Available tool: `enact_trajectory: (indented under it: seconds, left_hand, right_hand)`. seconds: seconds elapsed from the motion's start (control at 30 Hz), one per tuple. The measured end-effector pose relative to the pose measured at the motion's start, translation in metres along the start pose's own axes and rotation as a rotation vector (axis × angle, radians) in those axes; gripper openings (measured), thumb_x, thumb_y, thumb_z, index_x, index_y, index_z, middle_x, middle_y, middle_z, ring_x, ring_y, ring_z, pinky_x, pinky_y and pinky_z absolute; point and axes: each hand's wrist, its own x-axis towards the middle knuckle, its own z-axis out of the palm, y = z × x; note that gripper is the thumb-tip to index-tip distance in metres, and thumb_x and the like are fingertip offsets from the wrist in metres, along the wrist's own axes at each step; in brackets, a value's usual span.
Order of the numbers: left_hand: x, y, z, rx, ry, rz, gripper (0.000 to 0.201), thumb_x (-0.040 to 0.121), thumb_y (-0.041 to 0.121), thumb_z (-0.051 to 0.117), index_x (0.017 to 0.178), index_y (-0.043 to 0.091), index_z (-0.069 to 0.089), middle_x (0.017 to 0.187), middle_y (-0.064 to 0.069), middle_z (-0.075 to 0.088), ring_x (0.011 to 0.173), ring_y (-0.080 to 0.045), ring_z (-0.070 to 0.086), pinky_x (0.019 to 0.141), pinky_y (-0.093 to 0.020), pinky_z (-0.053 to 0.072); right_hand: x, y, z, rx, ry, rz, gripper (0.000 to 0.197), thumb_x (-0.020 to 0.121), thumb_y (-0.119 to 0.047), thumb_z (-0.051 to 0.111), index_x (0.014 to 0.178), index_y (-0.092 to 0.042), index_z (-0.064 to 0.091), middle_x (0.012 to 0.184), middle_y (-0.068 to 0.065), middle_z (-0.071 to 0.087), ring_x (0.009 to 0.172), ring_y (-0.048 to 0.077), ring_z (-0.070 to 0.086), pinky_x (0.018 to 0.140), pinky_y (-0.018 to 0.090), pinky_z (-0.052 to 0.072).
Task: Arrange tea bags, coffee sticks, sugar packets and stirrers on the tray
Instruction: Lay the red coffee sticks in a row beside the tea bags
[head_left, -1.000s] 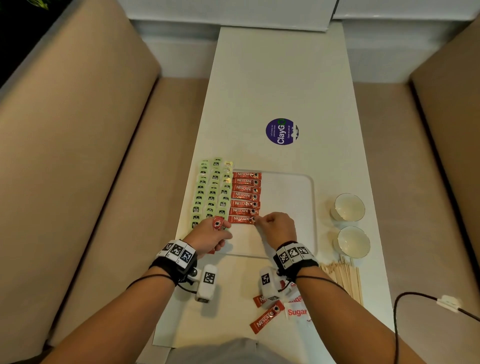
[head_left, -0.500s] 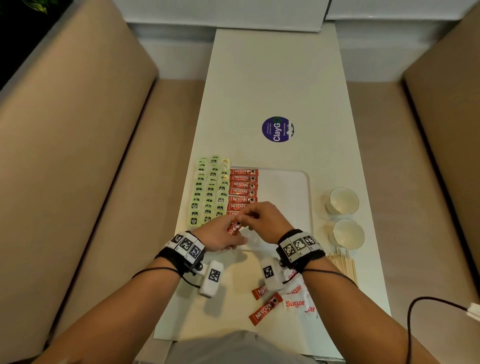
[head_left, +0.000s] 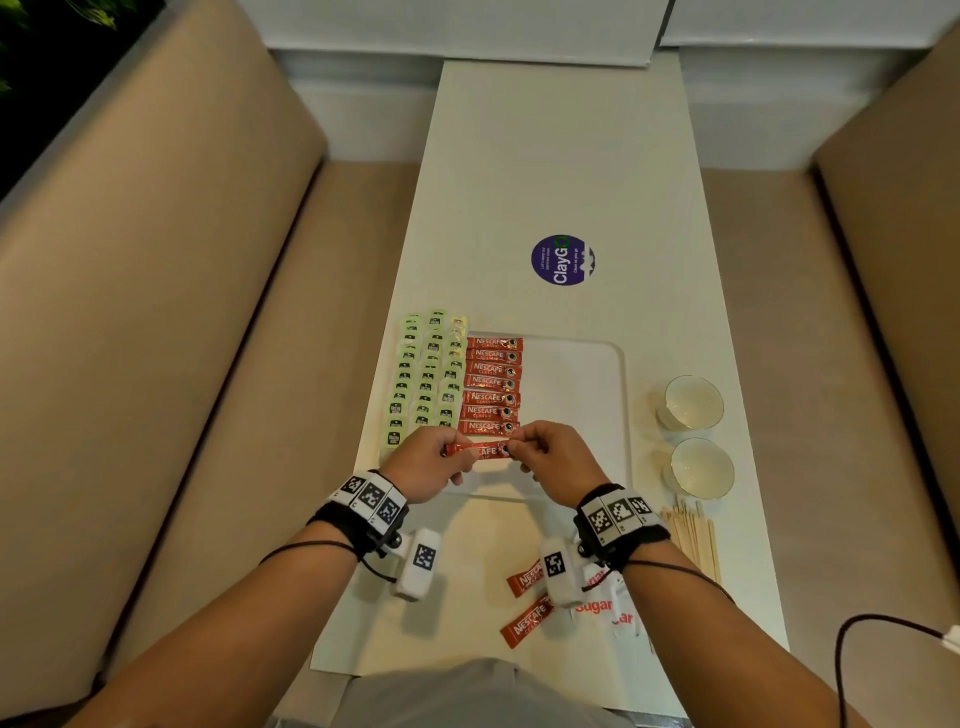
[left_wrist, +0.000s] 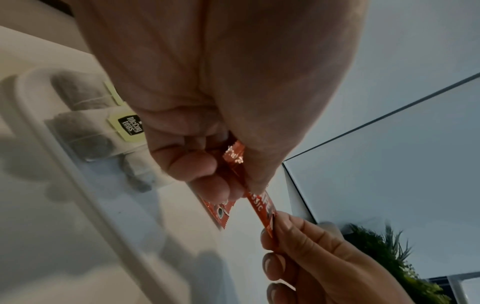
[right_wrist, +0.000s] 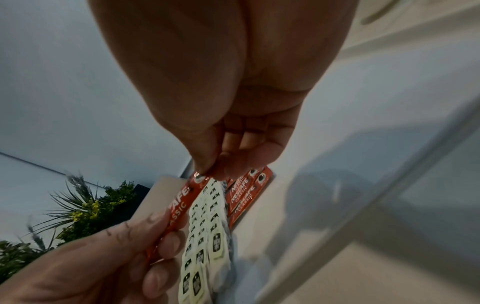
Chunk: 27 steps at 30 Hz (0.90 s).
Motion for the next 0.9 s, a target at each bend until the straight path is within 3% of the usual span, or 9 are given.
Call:
enact_trajectory:
  seconds: [0.13,0.33,0.47,0.53,0.6,0.67,0.77,0.83,0.9]
  left_hand:
    - [0.0,-0.006,0.001,0.031,0.037,-0.005,0.015,0.097,0.025,0.065,0.097,0.011,0.067,0.08,-0.006,0.064,0.06,-0.01,0.061,0.051,-0.017,0.044]
    - [-0.002,-0.028,-0.01,0.159,0.056,-0.109,0.016,0.094,0.027,0.067,0.086,0.015,0.061,0.082,0.005,0.063,0.067,-0.013,0.06,0.068,-0.028,0.051]
    - [-0.008,-0.032,-0.005,0.244,-0.047,-0.132,0.026,0.094,0.031,0.067,0.117,0.02,0.06,0.091,0.001,0.059,0.069,-0.009,0.053,0.067,-0.027,0.051]
    - [-0.01,-0.025,0.0,0.29,-0.115,-0.125,0.048,0.097,0.032,0.065,0.141,0.02,0.049,0.117,-0.008,0.064,0.067,-0.003,0.053,0.059,-0.019,0.043]
    - [-0.01,-0.018,0.005,0.332,-0.175,-0.095,0.065,0.097,0.035,0.063,0.154,0.024,0.033,0.135,-0.009,0.059,0.074,-0.007,0.063,0.068,-0.025,0.05]
    - [-0.01,-0.012,0.01,0.402,-0.223,-0.076,0.075,0.096,0.039,0.062,0.158,0.034,0.02,0.115,-0.007,0.07,0.08,-0.014,0.07,0.079,-0.032,0.056]
    - [-0.007,-0.007,0.015,0.468,-0.251,-0.075,0.088,0.094,0.043,0.063,0.157,0.039,0.001,0.079,0.004,0.068,0.073,-0.017,0.071,0.079,-0.037,0.059]
    - [-0.008,0.0,0.018,0.492,-0.269,-0.077,0.097,0.095,0.042,0.063,0.157,0.036,-0.012,0.082,0.002,0.069,0.076,-0.019,0.071,0.074,-0.032,0.057]
    - [-0.009,0.008,0.02,0.534,-0.275,-0.073,0.099,0.096,0.041,0.062,0.158,0.026,-0.015,0.107,-0.01,0.071,0.095,-0.026,0.069,0.075,-0.027,0.048]
  right_hand:
    - [0.002,0.01,0.001,-0.022,0.031,0.043,0.008,0.097,-0.021,0.066,0.092,-0.017,0.07,0.082,-0.001,0.073,0.065,0.005,0.064,0.061,0.02,0.048]
    - [0.013,0.025,0.003,-0.089,0.125,0.178,0.013,0.096,-0.021,0.067,0.086,-0.015,0.073,0.076,0.003,0.073,0.063,0.014,0.067,0.058,0.024,0.054]
    - [0.022,0.029,0.013,-0.171,0.16,0.22,0.016,0.091,-0.023,0.069,0.077,-0.02,0.073,0.077,-0.002,0.073,0.075,0.016,0.069,0.071,0.029,0.056]
    - [0.024,0.025,0.017,-0.194,0.18,0.222,0.017,0.089,-0.023,0.07,0.073,-0.019,0.073,0.076,-0.004,0.072,0.075,0.013,0.067,0.071,0.027,0.054]
    - [0.026,0.022,0.02,-0.219,0.186,0.229,0.018,0.088,-0.022,0.07,0.071,-0.018,0.074,0.075,-0.005,0.072,0.074,0.013,0.067,0.072,0.028,0.054]
    - [0.027,0.02,0.022,-0.246,0.182,0.236,0.02,0.088,-0.024,0.071,0.07,-0.017,0.074,0.073,-0.004,0.072,0.072,0.014,0.067,0.071,0.03,0.056]
    - [0.029,0.02,0.024,-0.272,0.184,0.242,0.024,0.088,-0.028,0.071,0.068,-0.014,0.074,0.069,-0.001,0.072,0.07,0.018,0.068,0.067,0.033,0.057]
    - [0.029,0.019,0.024,-0.277,0.192,0.244,0.026,0.087,-0.03,0.071,0.069,-0.012,0.075,0.069,0.001,0.073,0.07,0.021,0.069,0.067,0.035,0.059]
    - [0.029,0.019,0.024,-0.284,0.197,0.25,0.027,0.087,-0.032,0.071,0.069,-0.013,0.075,0.068,-0.001,0.073,0.068,0.02,0.069,0.067,0.037,0.06]
